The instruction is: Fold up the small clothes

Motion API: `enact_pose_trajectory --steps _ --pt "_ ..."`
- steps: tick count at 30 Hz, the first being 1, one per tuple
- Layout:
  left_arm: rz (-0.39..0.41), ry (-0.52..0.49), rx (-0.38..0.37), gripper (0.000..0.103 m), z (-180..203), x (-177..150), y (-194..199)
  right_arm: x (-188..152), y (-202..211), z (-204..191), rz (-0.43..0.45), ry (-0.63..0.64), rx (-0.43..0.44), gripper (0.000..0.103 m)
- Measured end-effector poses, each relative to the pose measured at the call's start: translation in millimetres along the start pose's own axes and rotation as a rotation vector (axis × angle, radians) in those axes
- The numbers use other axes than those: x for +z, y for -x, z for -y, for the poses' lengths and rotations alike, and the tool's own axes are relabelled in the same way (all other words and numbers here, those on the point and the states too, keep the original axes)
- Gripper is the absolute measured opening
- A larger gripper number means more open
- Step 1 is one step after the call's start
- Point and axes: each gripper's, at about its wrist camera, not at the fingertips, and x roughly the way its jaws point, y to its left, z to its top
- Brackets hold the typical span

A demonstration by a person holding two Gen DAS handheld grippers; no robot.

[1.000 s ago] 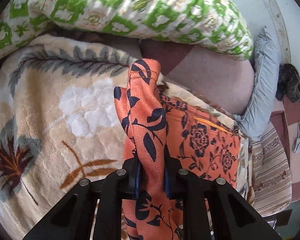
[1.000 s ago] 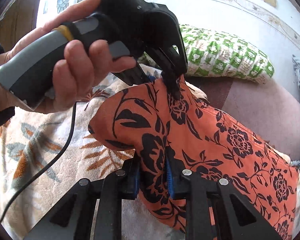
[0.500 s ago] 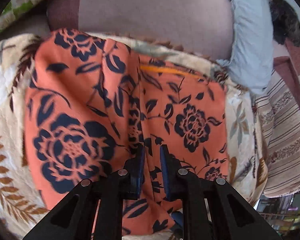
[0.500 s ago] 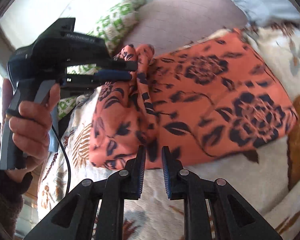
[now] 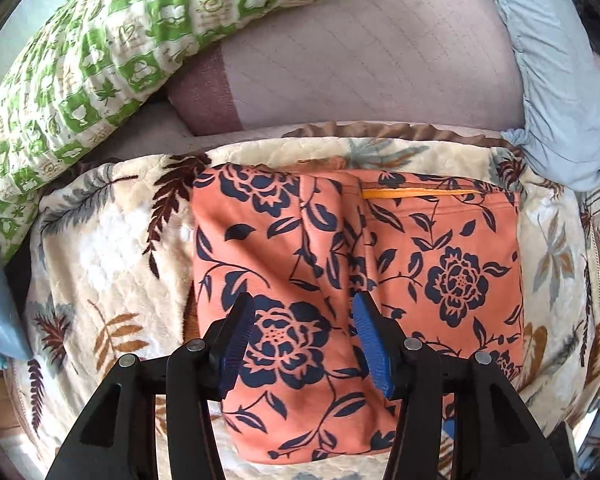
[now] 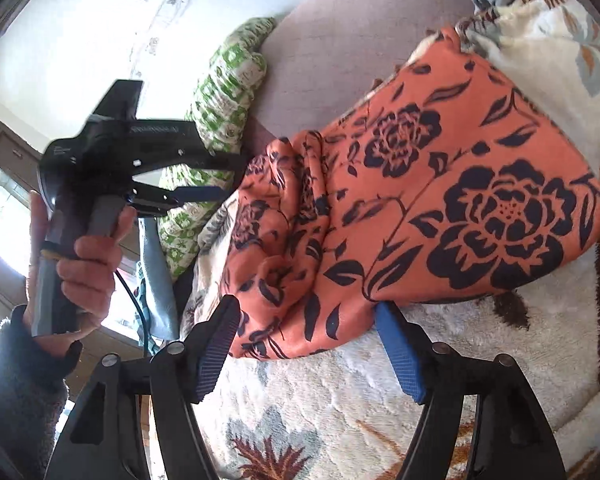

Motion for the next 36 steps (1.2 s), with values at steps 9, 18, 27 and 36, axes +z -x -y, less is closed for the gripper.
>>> enact_pose_trajectory --steps 9,18,27,36 --pt "-0.038 0.073 -0.110 0.051 -18.9 11.3 -21.3 15.5 -41.7 -26.2 -0.040 0.109 -0.019 0.092" --pt "-0.102 -0.002 -0.023 0.051 23.2 36.6 -83.2 -2.0 -97.4 -9.5 -0.119 0.117 0.158 0.053" --pt "-0.006 0.062 -0.030 0.010 17.4 27.2 -102.5 1.0 -97.5 15.6 -0.136 -0.004 0.206 0.017" --pt "0.107 0.114 -0.325 0.009 36.7 7.9 -30.1 11.5 -11.9 -2.5 0.017 0.076 0.197 0.012"
